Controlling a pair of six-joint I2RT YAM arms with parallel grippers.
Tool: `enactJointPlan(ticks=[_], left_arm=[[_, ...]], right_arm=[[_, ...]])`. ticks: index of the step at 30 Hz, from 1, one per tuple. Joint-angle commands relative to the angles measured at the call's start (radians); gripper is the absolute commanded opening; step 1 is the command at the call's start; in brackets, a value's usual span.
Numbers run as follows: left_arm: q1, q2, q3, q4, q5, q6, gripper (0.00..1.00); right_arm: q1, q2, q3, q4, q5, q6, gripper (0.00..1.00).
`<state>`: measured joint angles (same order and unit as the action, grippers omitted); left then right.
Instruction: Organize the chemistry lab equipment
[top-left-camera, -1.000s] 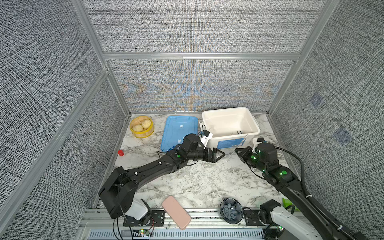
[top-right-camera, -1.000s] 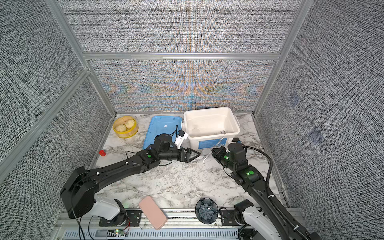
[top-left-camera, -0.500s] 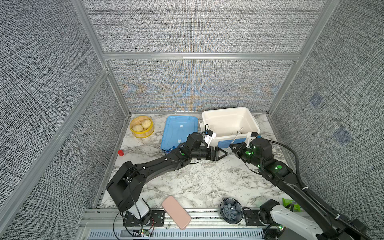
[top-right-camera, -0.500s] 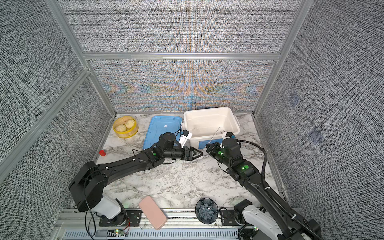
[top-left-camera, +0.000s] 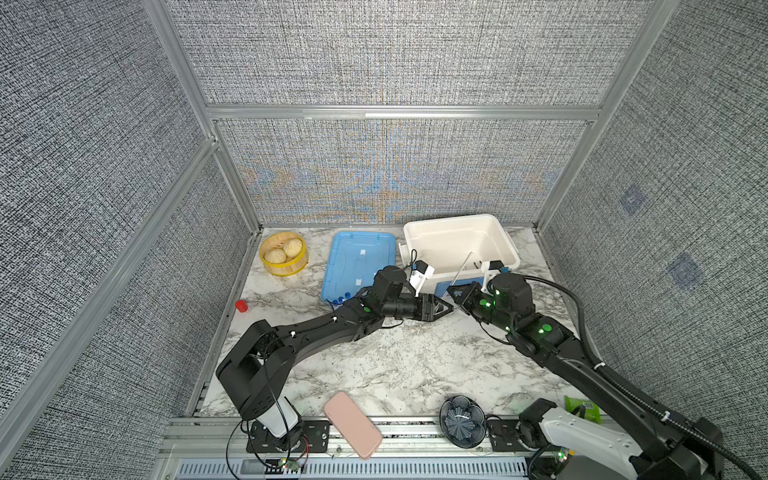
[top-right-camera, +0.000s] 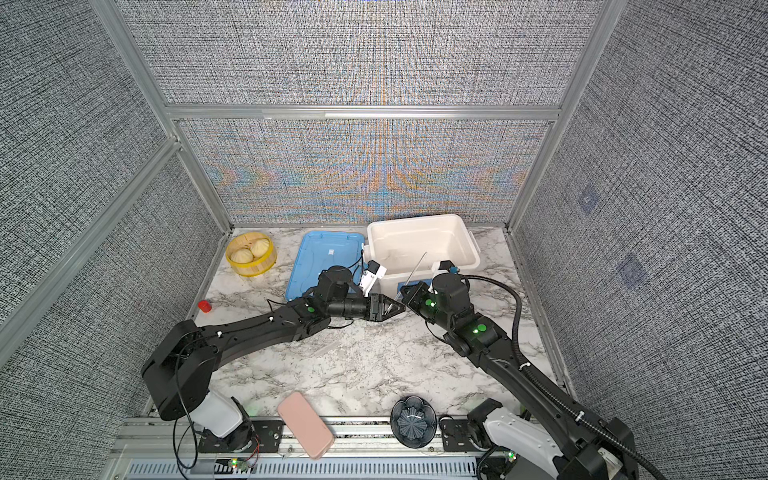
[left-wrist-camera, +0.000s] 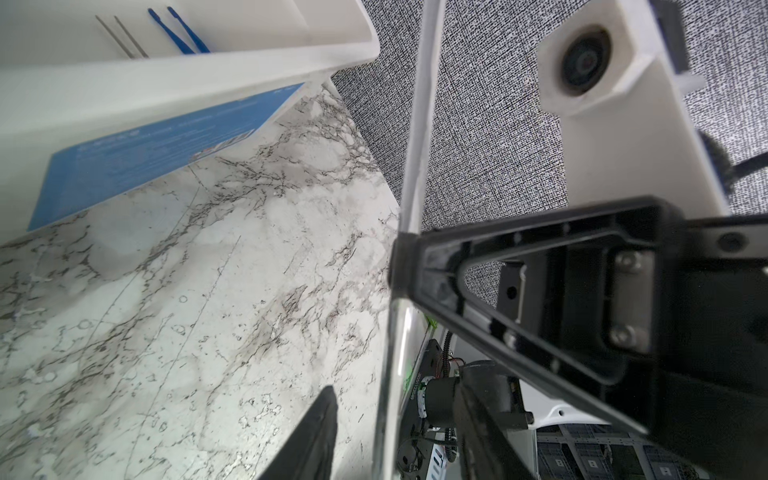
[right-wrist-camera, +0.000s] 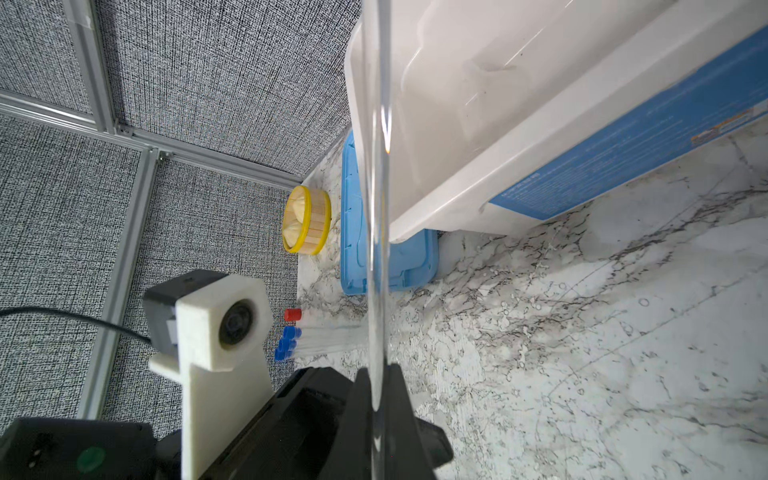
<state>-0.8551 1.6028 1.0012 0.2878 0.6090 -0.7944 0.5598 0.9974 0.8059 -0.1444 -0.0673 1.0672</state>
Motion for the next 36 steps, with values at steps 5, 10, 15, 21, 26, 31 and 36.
enactJointPlan(ticks=[5, 10, 15, 21, 26, 31, 36], left_arm=[[0.000, -0.015, 0.002, 0.016, 0.006, 0.006, 0.03], [0.002, -0.021, 0.009, 0.014, 0.008, 0.003, 0.00], [0.002, -0.030, 0.004, 0.043, 0.005, -0.007, 0.00], [0.002, -0.058, -0.015, 0.072, -0.015, 0.017, 0.00], [0.002, -0.077, -0.010, 0.056, -0.009, 0.116, 0.00], [0.002, -0.095, 0.007, 0.022, 0.006, 0.179, 0.00], [0.001, -0.111, -0.007, 0.053, -0.018, 0.178, 0.00]], right_arm=[[0.034, 0.005, 0.012, 0.034, 0.035, -0.020, 0.00], [0.051, -0.011, 0.004, 0.035, 0.059, -0.061, 0.09], [0.052, -0.049, 0.010, 0.040, 0.066, -0.178, 0.44], [0.049, -0.101, -0.053, 0.113, 0.093, -0.390, 0.66], [0.011, -0.104, -0.016, 0.074, -0.080, -0.423, 0.68], [-0.022, -0.076, -0.069, 0.275, -0.267, -0.340, 0.65], [-0.061, -0.027, -0.039, 0.304, -0.325, -0.326, 0.41]])
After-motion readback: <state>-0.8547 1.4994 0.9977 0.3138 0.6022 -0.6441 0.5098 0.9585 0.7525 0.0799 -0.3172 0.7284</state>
